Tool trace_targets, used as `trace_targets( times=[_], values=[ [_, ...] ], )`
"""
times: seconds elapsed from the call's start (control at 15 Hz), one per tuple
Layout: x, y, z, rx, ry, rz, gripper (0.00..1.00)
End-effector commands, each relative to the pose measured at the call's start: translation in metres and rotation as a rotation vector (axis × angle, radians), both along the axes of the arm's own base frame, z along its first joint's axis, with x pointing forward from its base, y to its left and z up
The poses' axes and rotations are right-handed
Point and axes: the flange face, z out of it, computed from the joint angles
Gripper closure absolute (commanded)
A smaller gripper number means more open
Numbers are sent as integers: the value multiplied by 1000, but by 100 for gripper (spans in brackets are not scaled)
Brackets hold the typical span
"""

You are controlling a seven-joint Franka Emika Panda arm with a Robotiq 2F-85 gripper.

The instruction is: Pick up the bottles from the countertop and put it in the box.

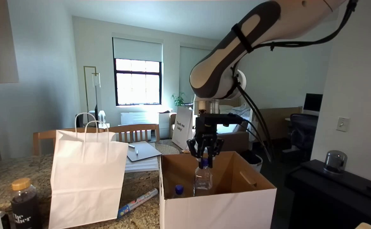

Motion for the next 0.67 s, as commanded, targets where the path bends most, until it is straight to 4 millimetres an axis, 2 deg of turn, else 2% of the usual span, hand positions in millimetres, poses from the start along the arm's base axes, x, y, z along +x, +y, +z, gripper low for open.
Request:
trace_targets(
  times=[0.0, 0.2, 0.6],
  values=[
    [13, 9, -8, -21, 11, 0, 89],
    [17, 4, -15, -21, 27, -25, 89],
    [17, -5, -15, -30, 39, -73, 89]
  ],
)
